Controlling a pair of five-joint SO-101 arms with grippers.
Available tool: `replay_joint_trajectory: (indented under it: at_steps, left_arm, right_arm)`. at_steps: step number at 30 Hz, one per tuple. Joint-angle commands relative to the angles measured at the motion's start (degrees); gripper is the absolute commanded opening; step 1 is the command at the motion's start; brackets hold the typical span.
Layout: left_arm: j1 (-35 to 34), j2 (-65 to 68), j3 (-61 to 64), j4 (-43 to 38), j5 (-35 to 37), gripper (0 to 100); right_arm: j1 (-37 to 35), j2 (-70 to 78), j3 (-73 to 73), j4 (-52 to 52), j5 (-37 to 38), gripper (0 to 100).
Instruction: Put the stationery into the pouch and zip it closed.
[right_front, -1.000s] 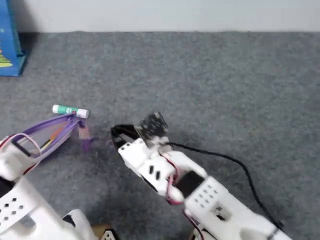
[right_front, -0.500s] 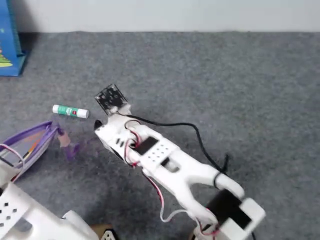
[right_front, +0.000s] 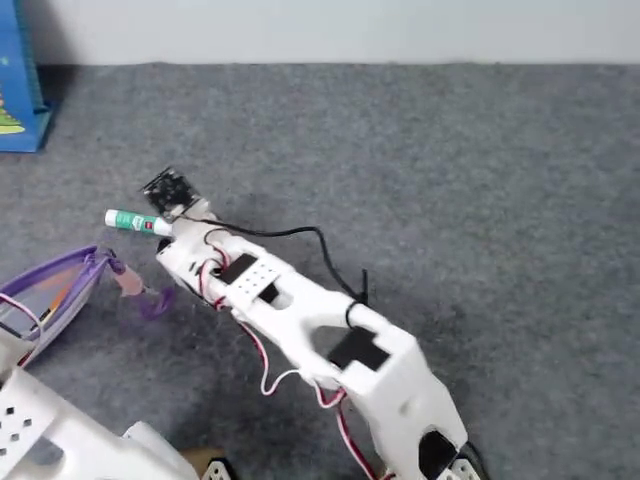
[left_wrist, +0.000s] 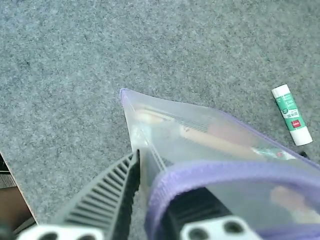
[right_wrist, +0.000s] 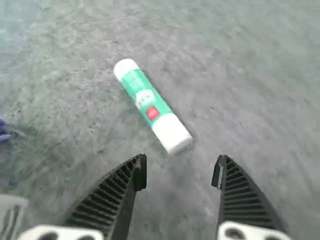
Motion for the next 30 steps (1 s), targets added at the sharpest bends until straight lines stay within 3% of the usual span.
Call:
replay_joint_trajectory:
  at_steps: [1,13,30]
  left_arm:
    - [-0.44,-0.26,-4.26,0.53,-0.53,1]
    - [-0.62,-0.26,-4.26,0.53,-2.55,1]
    - [-0.26,-0.26,-4.18,0.53,-2.55,1]
  right_arm:
    - [-1.8,3.12,-9.05,2.33,2.64,22.2]
    - [-2.42,16.4,-30.68,12.88,2.73,22.2]
    - [1.19,17.45,-35.6,13.76,1.05,22.1]
